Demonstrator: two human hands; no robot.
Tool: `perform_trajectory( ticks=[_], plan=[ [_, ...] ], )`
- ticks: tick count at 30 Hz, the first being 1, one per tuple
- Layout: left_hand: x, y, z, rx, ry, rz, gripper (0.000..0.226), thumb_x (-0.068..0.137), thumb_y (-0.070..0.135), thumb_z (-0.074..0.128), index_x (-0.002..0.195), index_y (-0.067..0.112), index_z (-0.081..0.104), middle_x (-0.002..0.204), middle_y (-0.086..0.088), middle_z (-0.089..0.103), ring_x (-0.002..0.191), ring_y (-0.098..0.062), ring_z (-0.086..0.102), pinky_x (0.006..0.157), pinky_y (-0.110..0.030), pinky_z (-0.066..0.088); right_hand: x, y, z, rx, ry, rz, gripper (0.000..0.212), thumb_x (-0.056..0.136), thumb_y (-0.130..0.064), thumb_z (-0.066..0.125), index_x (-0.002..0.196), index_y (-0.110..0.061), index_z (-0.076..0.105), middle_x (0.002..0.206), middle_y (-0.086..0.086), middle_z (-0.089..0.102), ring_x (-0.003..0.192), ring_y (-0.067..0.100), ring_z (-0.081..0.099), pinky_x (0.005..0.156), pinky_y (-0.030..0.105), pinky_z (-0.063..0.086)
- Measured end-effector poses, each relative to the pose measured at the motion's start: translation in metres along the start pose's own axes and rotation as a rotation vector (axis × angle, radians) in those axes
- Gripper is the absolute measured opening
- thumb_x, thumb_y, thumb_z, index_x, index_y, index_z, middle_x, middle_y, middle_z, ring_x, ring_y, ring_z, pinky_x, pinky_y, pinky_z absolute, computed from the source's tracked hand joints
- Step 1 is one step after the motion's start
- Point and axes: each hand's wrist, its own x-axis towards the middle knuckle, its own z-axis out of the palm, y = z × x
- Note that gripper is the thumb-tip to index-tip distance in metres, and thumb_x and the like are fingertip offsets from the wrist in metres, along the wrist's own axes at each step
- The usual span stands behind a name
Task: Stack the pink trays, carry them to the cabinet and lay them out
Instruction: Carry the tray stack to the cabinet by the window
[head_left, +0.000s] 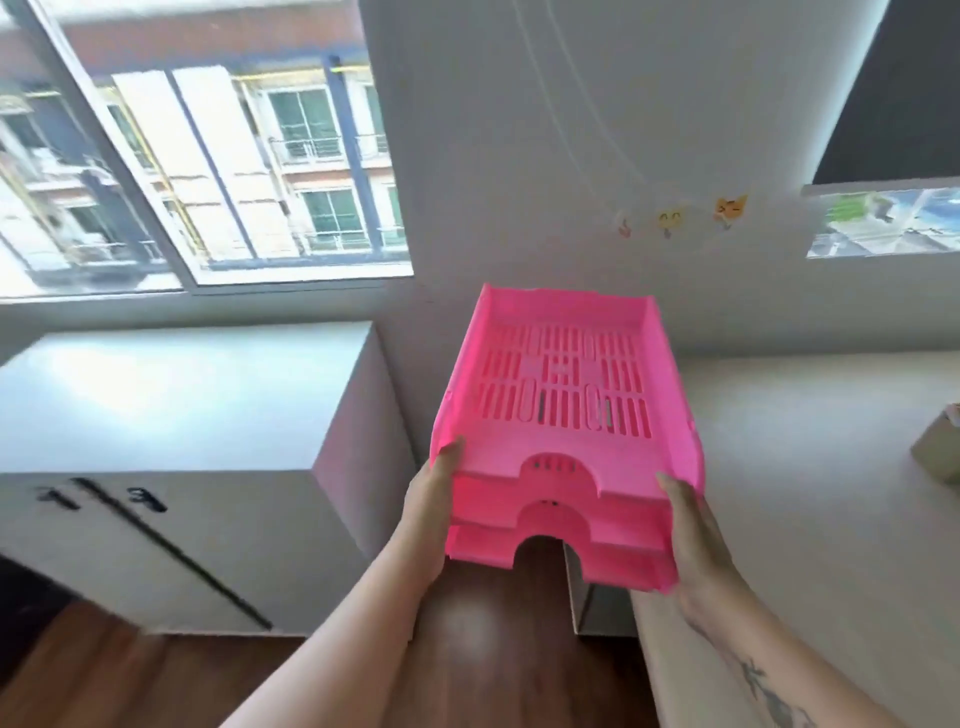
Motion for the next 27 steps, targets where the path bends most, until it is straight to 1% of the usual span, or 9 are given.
perform_trajectory(
  ticks=[4, 6, 8, 10, 13, 15, 18, 24, 27],
  plan=[
    [-0.007, 0.038, -0.083, -0.064, 0.118, 0.103, 0.079, 0.061, 0.072, 0.073, 0.123, 0.022, 0.067, 0.115, -0.016, 0.073, 0.103, -0.041, 0.070, 0.094, -0.063, 0.051, 0.004, -0.009, 0.092, -0.019, -0.228, -0.053, 0.041, 0.084, -0.060, 0.054, 0.122, -0.044, 0.056, 0.114, 0.013, 0.070, 0.102, 0.038, 0.068, 0.080, 0.066, 0.054],
    [-0.014, 0.057, -0.123, -0.096, 0.160, 0.145, 0.074, 0.068, 0.066, 0.072, 0.124, 0.018, 0.066, 0.118, -0.021, 0.071, 0.104, -0.044, 0.069, 0.093, -0.064, 0.051, -0.001, -0.011, 0.138, -0.034, -0.298, -0.060, 0.031, 0.087, -0.057, 0.052, 0.114, -0.044, 0.061, 0.108, 0.011, 0.073, 0.100, 0.036, 0.069, 0.082, 0.061, 0.056],
    [-0.021, 0.072, -0.161, -0.124, 0.200, 0.181, 0.068, 0.074, 0.063, 0.069, 0.124, 0.017, 0.066, 0.118, -0.022, 0.070, 0.103, -0.044, 0.069, 0.092, -0.065, 0.051, -0.008, -0.013, 0.181, -0.044, -0.358, -0.062, 0.024, 0.091, -0.052, 0.050, 0.109, -0.042, 0.062, 0.101, 0.008, 0.075, 0.096, 0.033, 0.071, 0.076, 0.054, 0.059],
    [-0.028, 0.083, -0.195, -0.151, 0.239, 0.207, 0.063, 0.077, 0.062, 0.066, 0.123, 0.020, 0.067, 0.116, -0.021, 0.072, 0.101, -0.044, 0.070, 0.091, -0.065, 0.052, -0.017, -0.015, 0.220, -0.055, -0.449, -0.083, 0.025, 0.091, -0.050, 0.051, 0.110, -0.039, 0.062, 0.099, 0.008, 0.076, 0.086, 0.030, 0.075, 0.066, 0.052, 0.061],
    [-0.033, 0.096, -0.245, -0.160, 0.266, 0.247, 0.063, 0.078, 0.066, 0.061, 0.125, 0.023, 0.065, 0.115, -0.020, 0.072, 0.100, -0.042, 0.071, 0.089, -0.066, 0.052, -0.027, -0.014, 0.275, -0.042, -0.558, -0.074, 0.030, 0.082, -0.055, 0.055, 0.105, -0.039, 0.066, 0.103, 0.017, 0.073, 0.089, 0.036, 0.074, 0.075, 0.062, 0.057],
    [-0.030, 0.106, -0.279, -0.162, 0.281, 0.263, 0.063, 0.080, 0.067, 0.057, 0.125, 0.023, 0.064, 0.114, -0.021, 0.072, 0.100, -0.042, 0.071, 0.087, -0.067, 0.052, -0.028, -0.007, 0.313, -0.031, -0.615, -0.075, 0.044, 0.081, -0.055, 0.057, 0.118, -0.032, 0.062, 0.110, 0.024, 0.070, 0.093, 0.042, 0.072, 0.076, 0.066, 0.055],
    [-0.015, 0.121, -0.333, -0.167, 0.302, 0.263, 0.065, 0.080, 0.070, 0.055, 0.125, 0.024, 0.063, 0.114, -0.021, 0.072, 0.100, -0.043, 0.070, 0.086, -0.069, 0.051, -0.028, 0.007, 0.375, -0.023, -0.624, -0.066, 0.056, 0.081, -0.051, 0.060, 0.131, -0.027, 0.054, 0.114, 0.025, 0.068, 0.095, 0.045, 0.070, 0.076, 0.067, 0.055],
    [0.032, 0.157, -0.431, -0.153, 0.293, 0.220, 0.068, 0.078, 0.074, 0.053, 0.126, 0.027, 0.062, 0.114, -0.020, 0.072, 0.100, -0.043, 0.071, 0.084, -0.069, 0.052, -0.017, 0.040, 0.492, -0.054, -0.562, -0.026, 0.036, 0.090, -0.047, 0.054, 0.124, -0.033, 0.056, 0.112, 0.022, 0.069, 0.094, 0.045, 0.070, 0.073, 0.067, 0.055],
    [0.057, 0.176, -0.468, -0.149, 0.297, 0.191, 0.068, 0.078, 0.076, 0.050, 0.125, 0.028, 0.062, 0.113, -0.018, 0.073, 0.098, -0.041, 0.072, 0.082, -0.068, 0.053, -0.009, 0.049, 0.542, -0.077, -0.534, -0.014, 0.034, 0.091, -0.046, 0.051, 0.123, -0.035, 0.055, 0.110, 0.020, 0.070, 0.093, 0.044, 0.070, 0.073, 0.068, 0.055]
  ],
)
